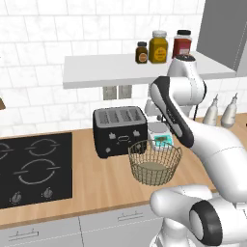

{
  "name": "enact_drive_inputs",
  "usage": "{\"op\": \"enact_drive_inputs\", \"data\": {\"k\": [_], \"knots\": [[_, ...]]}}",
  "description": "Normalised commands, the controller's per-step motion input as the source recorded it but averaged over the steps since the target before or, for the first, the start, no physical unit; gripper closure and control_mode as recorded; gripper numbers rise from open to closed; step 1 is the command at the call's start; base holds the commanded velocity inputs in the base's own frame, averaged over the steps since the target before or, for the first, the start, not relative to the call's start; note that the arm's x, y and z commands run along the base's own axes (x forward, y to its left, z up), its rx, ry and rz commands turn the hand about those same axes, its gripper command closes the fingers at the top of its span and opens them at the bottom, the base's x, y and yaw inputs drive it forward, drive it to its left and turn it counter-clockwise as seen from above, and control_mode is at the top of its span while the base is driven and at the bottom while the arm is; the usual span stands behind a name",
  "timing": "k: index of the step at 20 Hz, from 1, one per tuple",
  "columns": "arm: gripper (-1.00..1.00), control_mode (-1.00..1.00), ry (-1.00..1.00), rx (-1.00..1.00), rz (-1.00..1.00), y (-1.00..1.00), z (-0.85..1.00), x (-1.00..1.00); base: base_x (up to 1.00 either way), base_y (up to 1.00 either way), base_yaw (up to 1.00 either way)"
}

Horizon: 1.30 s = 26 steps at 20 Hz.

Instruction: Open the cabinet, pick up the bread from the cabinet and place it in the basket. Then move the basket to the dining counter.

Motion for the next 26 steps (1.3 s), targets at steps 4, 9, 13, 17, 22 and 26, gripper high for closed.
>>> {"op": "enact_drive_inputs", "data": {"k": [4,9,13,17,22,26], "knots": [[-1.0,-1.0,-0.02,-0.04,-0.01,0.01,-0.01,0.0,0.0,0.0,0.0],[-1.0,-1.0,-0.36,-0.33,-0.11,0.01,0.22,-0.17,0.0,0.0,0.0],[-1.0,-1.0,-0.47,-0.25,-0.07,-0.18,0.64,-0.19,0.0,0.0,0.0],[-1.0,-1.0,-0.27,-0.06,-0.07,-0.09,0.95,-0.02,0.0,0.0,0.0],[-1.0,-1.0,-0.13,0.04,-0.03,-0.53,0.9,0.0,0.0,0.0,0.0],[-1.0,-1.0,0.0,0.12,-0.01,-0.5,0.67,0.2,0.0,0.0,0.0]]}}
